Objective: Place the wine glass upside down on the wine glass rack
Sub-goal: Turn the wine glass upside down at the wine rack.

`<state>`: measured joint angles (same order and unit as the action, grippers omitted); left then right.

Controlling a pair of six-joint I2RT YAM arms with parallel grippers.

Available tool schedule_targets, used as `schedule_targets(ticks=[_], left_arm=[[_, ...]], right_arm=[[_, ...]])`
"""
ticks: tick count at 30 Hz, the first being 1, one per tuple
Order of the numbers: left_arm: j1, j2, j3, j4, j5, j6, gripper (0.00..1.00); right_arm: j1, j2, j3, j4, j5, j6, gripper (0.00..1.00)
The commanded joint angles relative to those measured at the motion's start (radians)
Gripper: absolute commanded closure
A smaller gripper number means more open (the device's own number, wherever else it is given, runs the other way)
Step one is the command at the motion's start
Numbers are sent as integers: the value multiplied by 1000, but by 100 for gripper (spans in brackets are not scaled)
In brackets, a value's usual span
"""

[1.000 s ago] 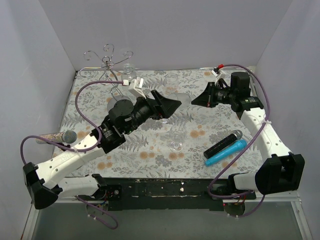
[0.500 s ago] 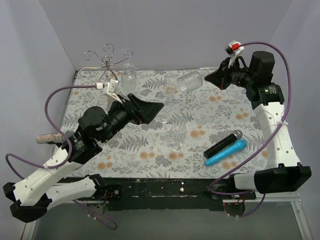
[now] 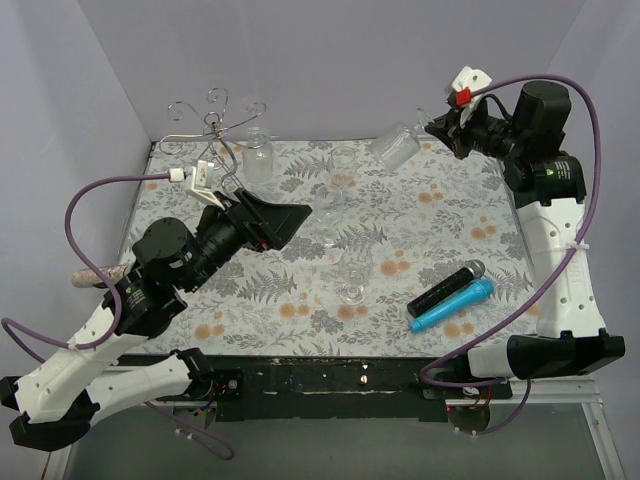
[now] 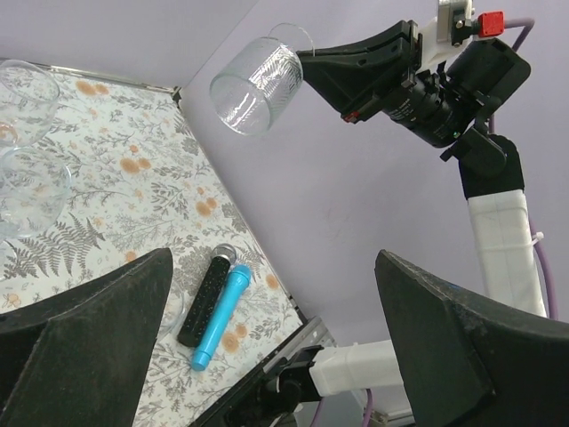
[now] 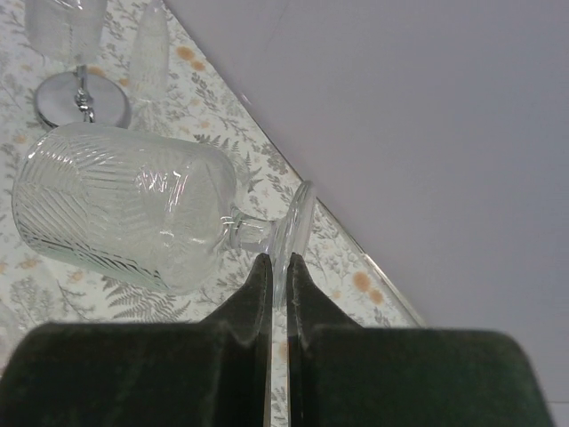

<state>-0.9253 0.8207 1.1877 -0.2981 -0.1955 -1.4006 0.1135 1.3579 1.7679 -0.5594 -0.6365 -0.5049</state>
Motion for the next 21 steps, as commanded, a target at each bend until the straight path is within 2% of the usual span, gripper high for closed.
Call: schedule_targets(ticks=[1, 10, 21], left_arm=[[-3, -20, 13, -16, -7, 0, 2], [-3, -31, -2, 20, 5, -20, 2], [-3, -45, -31, 76, 4, -44, 2]], right_arm=[[18, -11, 61, 75, 15, -174, 99], [112, 21, 123, 55, 67, -406, 99], [399, 37, 133, 50, 282, -730, 99]])
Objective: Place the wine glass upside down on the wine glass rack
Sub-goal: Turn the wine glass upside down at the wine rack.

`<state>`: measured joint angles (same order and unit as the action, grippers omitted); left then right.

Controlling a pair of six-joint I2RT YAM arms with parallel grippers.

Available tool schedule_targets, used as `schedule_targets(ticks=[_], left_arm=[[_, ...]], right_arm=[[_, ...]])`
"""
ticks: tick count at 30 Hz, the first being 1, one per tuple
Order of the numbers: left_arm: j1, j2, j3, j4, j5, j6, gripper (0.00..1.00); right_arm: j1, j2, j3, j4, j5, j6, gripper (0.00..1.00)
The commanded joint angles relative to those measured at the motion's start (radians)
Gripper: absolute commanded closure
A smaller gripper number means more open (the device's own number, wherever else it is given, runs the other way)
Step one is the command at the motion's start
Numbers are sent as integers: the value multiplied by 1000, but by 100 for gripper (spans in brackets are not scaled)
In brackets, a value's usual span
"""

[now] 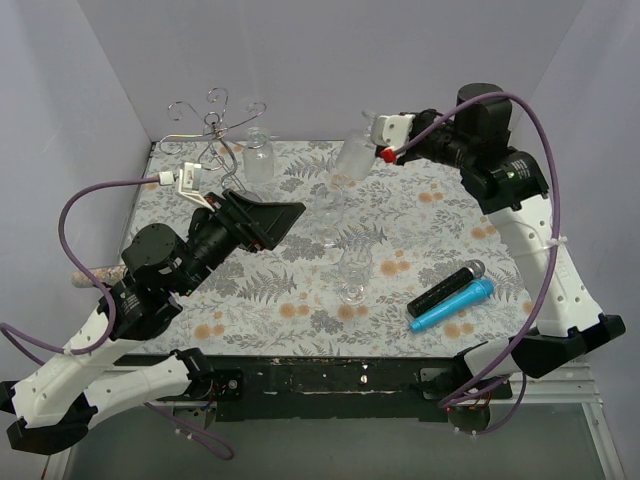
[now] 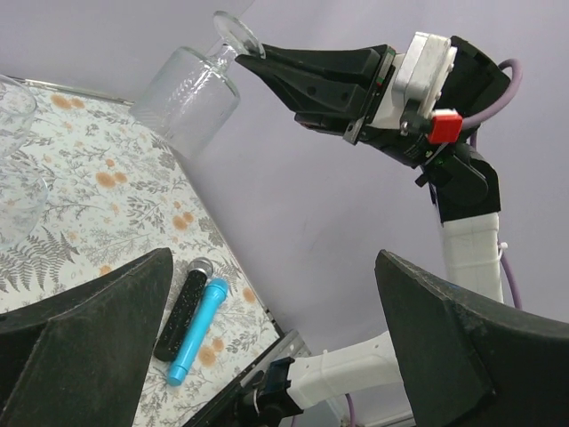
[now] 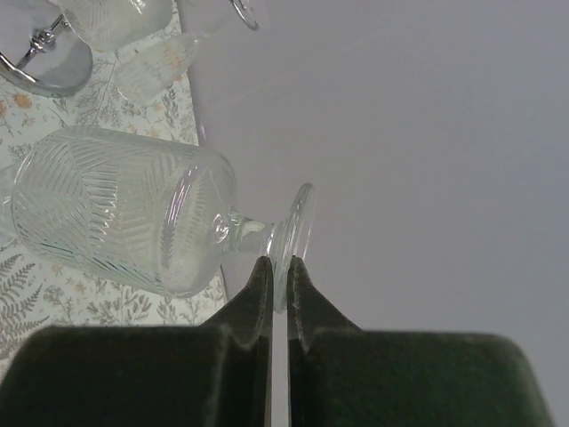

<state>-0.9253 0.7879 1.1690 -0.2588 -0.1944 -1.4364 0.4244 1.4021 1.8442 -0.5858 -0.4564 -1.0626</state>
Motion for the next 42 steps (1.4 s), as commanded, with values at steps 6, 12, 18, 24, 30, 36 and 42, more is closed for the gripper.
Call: schedule_targets(ticks=[6, 12, 18, 24, 30, 36, 42], left_arm=[[-3, -27, -48, 82, -11, -28, 2], [-3, -55, -88, 148, -68, -59, 2], [-3, -49, -108, 207, -103, -133, 2], [-3, -19, -100, 240, -184, -223, 3], [-1, 19, -77, 253, -211, -268, 6], [2, 22, -83, 213, -217, -320, 7], [28, 33, -85, 182, -197, -381, 8]], right_arm=[[241, -25, -8, 128, 215, -325, 99], [316, 0, -22, 165, 271, -402, 99], [402, -6, -82, 216, 329, -482, 99], [467, -64, -207, 329, 366, -576, 99], [513, -152, -376, 483, 372, -652, 99], [524, -207, -485, 642, 363, -669, 99], [524, -229, -551, 739, 367, -675, 99]])
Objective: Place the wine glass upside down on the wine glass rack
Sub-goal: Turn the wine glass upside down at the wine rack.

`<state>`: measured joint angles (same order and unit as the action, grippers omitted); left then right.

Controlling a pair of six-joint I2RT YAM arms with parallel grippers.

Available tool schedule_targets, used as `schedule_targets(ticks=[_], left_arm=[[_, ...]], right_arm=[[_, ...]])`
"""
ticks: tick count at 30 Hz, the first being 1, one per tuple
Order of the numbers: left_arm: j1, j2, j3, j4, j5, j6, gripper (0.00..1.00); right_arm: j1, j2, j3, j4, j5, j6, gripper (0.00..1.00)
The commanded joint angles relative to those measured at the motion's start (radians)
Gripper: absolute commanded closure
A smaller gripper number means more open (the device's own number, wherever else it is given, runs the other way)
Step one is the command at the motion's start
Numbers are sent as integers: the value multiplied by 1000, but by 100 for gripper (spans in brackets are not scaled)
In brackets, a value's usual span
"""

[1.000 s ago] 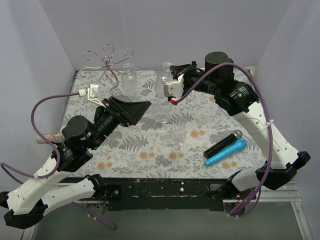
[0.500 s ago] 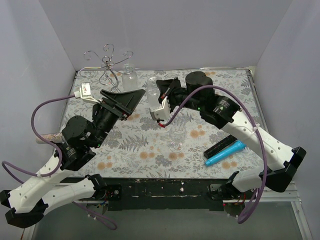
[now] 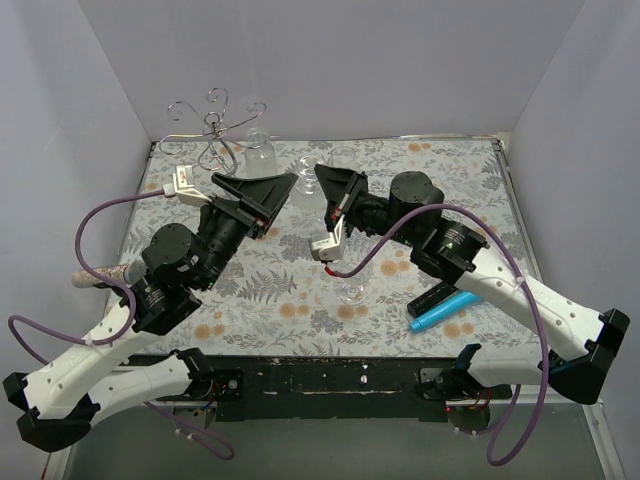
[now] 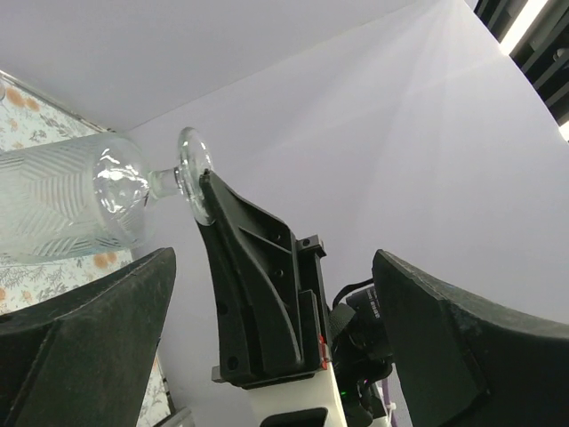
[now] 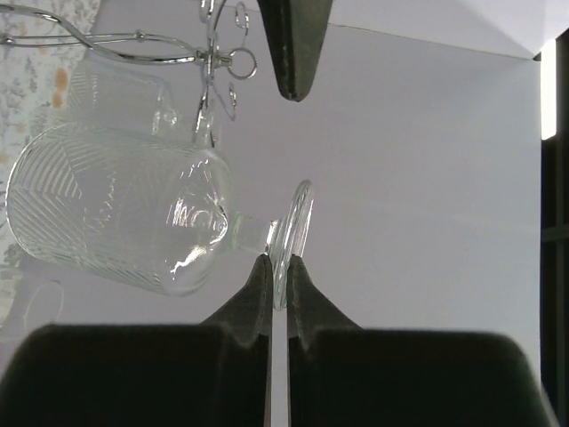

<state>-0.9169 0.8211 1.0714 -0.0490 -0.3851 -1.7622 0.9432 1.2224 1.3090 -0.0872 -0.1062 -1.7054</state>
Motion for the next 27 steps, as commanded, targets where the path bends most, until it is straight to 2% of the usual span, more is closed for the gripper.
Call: schedule_targets(ticks=[1, 7, 14, 20, 25, 27], left_arm=[[27, 4, 12, -29, 8, -68, 9], [122, 49, 21, -20, 146, -149, 19], [207, 122, 53, -51, 301, -200, 27], [210, 136, 56, -60, 304, -189, 39], [210, 148, 55, -69, 315, -186, 57], [213, 156, 58, -84, 316, -189, 60]], right_arm=[[6, -50, -25, 254, 14, -39, 99], [12, -72, -65, 279, 5, -65, 99], [17, -80, -93, 287, 3, -98, 99], [19, -81, -120, 287, 0, -120, 99], [20, -75, -120, 285, -3, -126, 99], [22, -72, -122, 287, -3, -128, 99]])
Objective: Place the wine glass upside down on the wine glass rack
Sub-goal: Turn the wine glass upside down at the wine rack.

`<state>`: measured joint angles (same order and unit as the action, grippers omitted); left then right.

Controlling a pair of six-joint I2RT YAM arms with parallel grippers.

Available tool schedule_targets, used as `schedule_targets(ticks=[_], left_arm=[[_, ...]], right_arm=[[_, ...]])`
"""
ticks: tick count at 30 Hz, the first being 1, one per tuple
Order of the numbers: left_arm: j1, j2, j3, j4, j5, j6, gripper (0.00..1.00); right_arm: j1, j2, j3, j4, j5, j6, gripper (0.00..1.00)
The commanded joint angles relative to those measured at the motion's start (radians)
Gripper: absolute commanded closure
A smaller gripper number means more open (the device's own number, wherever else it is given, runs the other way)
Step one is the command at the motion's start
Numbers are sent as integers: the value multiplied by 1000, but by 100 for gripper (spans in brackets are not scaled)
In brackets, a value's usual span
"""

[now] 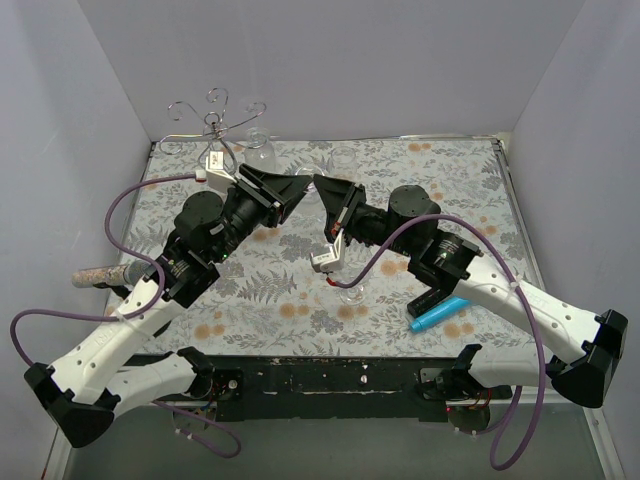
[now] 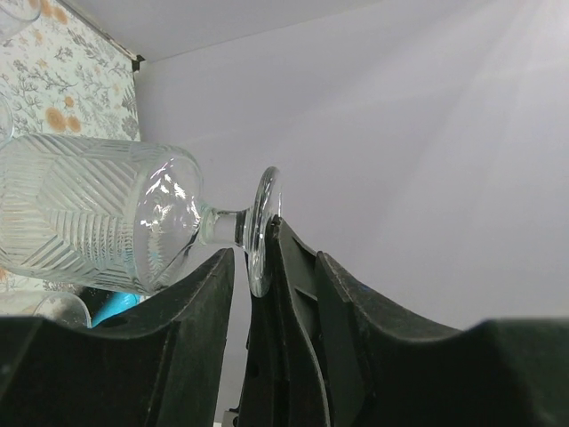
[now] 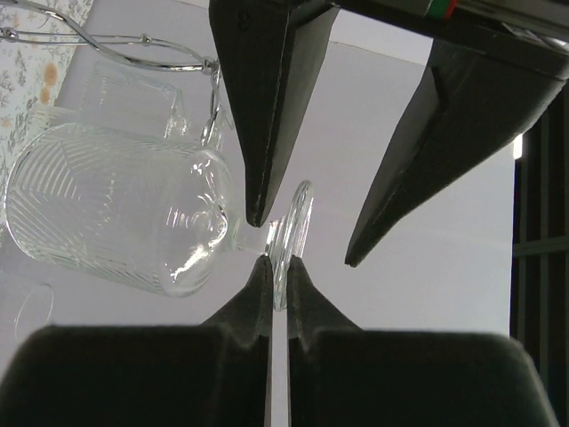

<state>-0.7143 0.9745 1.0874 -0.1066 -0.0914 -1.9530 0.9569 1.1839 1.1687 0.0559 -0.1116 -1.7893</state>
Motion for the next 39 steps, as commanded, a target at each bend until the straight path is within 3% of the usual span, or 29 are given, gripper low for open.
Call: schedule_targets(ticks=[1, 11, 17, 25, 27, 32, 39], left_arm=[[10, 4, 40, -28, 22, 2, 61], [13, 12, 20, -33, -15, 19, 76], [15, 13, 3, -1, 12, 19, 100], [15, -59, -83, 62, -16, 16, 100], [15, -69, -87, 64, -14, 14, 100], [16, -98, -116, 56, -24, 11, 100], [18, -128, -110, 19, -53, 23, 100]], right_arm=[[9, -33, 19, 144, 3, -42, 99], [17, -44, -3, 142, -7, -48, 99], [19, -52, -15, 139, -7, -50, 99], [20, -72, -70, 163, -13, -59, 99], [20, -75, -79, 165, -17, -62, 96], [29, -86, -98, 154, -28, -59, 75], [31, -95, -113, 133, -28, -61, 59]])
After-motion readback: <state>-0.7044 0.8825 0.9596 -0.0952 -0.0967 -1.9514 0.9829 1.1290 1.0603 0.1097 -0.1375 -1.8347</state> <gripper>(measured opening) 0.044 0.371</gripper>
